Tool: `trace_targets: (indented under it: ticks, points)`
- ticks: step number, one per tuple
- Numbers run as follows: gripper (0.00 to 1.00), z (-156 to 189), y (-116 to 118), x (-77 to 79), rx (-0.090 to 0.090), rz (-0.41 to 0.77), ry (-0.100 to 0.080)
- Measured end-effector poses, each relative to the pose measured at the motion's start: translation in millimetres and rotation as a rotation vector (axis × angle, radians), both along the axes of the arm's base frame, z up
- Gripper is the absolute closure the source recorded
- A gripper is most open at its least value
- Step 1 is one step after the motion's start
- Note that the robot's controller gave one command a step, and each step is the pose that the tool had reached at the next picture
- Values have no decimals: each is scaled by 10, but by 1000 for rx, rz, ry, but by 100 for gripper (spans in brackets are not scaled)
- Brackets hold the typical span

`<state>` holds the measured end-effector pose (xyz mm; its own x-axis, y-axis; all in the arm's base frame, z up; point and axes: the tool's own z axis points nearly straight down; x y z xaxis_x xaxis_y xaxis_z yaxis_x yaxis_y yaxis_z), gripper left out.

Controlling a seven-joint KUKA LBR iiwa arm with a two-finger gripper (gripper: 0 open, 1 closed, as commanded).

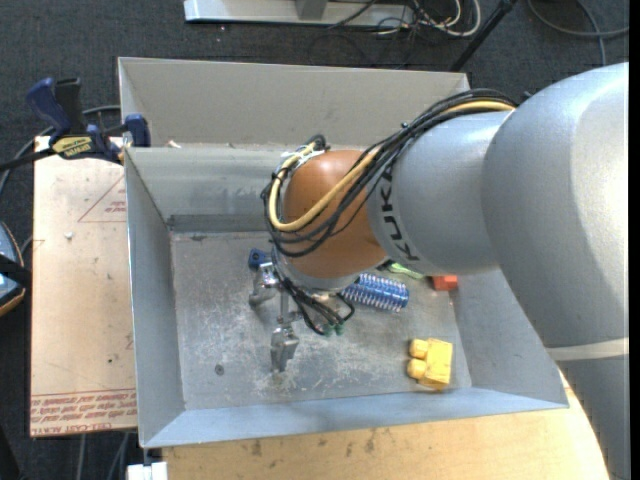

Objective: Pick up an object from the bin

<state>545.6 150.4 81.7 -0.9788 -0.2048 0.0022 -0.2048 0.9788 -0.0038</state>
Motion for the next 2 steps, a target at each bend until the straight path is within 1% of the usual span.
trace_targets:
  ticks: [1, 2]
  points:
    - [0, 1071, -567, -662, 3, 147, -5]
    - [0, 1984, -664, 80, 5, 232, -16]
